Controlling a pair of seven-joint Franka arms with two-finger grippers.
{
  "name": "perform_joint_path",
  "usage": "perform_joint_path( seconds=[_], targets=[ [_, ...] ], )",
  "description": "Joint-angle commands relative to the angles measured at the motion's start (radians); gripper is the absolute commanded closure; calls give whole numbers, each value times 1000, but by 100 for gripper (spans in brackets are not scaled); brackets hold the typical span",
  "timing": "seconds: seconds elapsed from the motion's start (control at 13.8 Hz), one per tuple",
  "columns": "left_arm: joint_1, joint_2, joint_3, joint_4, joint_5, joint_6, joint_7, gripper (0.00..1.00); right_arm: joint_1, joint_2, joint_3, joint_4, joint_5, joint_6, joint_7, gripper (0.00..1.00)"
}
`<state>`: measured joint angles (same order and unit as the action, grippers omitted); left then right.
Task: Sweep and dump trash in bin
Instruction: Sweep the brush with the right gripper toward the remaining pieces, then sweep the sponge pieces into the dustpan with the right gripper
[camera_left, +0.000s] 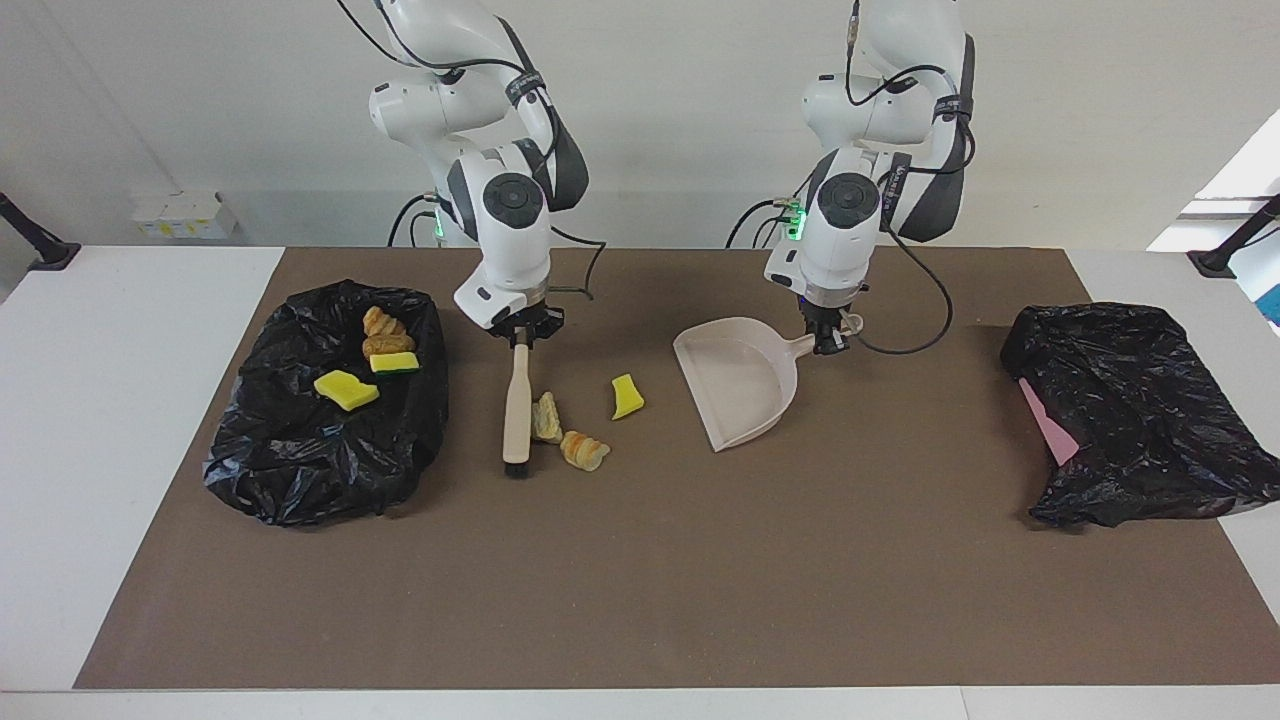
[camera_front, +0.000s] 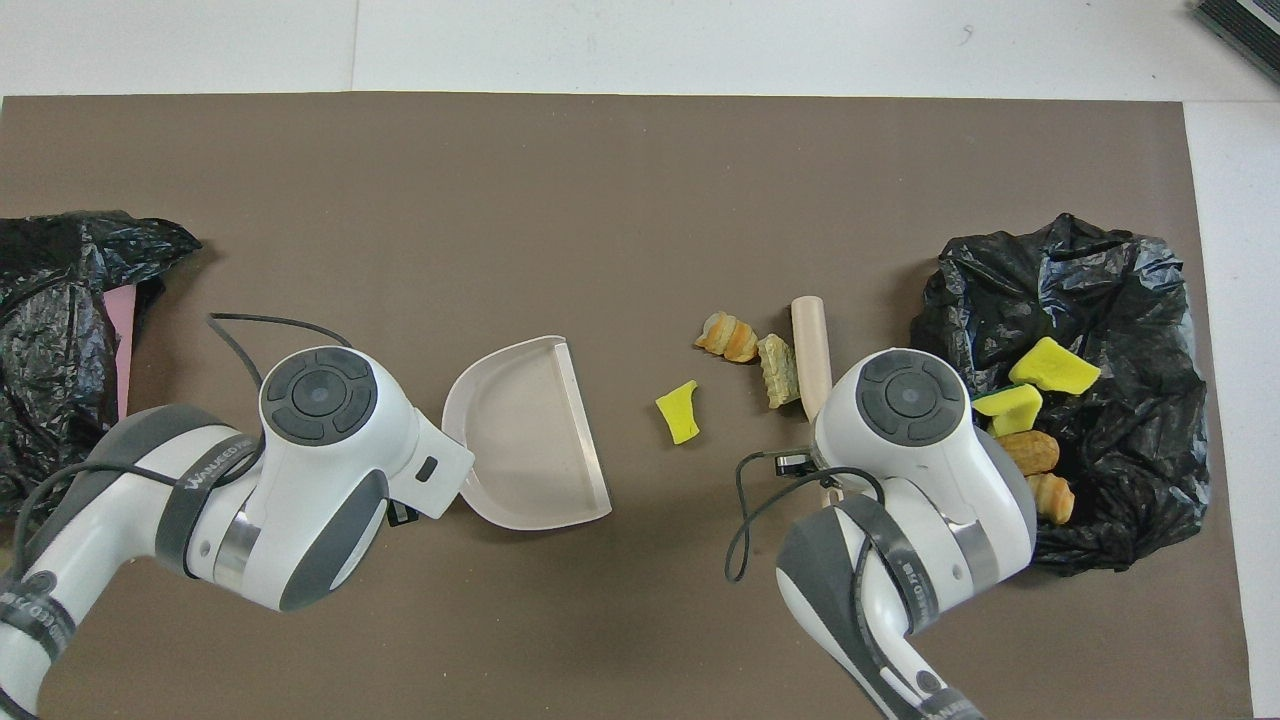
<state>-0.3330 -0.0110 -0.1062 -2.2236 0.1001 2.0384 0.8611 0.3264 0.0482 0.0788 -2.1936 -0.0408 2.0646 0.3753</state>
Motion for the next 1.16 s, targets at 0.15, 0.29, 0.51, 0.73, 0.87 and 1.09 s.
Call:
perform_joint_path(
  seconds=[0.15, 0.29, 0.51, 0.73, 0.87, 1.09],
  targets=[
    [-8, 8, 5, 16, -8, -20, -48, 100, 117, -5, 9, 20, 122, -14, -65, 100],
    [-6, 8, 5, 13, -10, -18, -56, 100, 157, -20, 10, 18, 147, -35, -67, 100],
    [-6, 6, 5, 10, -13, -18, -65, 100, 236, -42, 13, 18, 211, -60, -67, 100],
    [-9, 17, 3, 4, -19, -10, -91, 100, 289, -30, 16, 72, 277, -67, -59, 100],
    [-9, 19, 3, 8, -19, -10, -90, 100, 295, -5, 16, 135, 277, -102, -50, 100],
    [-9, 25, 3, 13, -17, -9, -90, 100, 295, 27, 13, 213, 236, -149, -49, 100]
  ],
)
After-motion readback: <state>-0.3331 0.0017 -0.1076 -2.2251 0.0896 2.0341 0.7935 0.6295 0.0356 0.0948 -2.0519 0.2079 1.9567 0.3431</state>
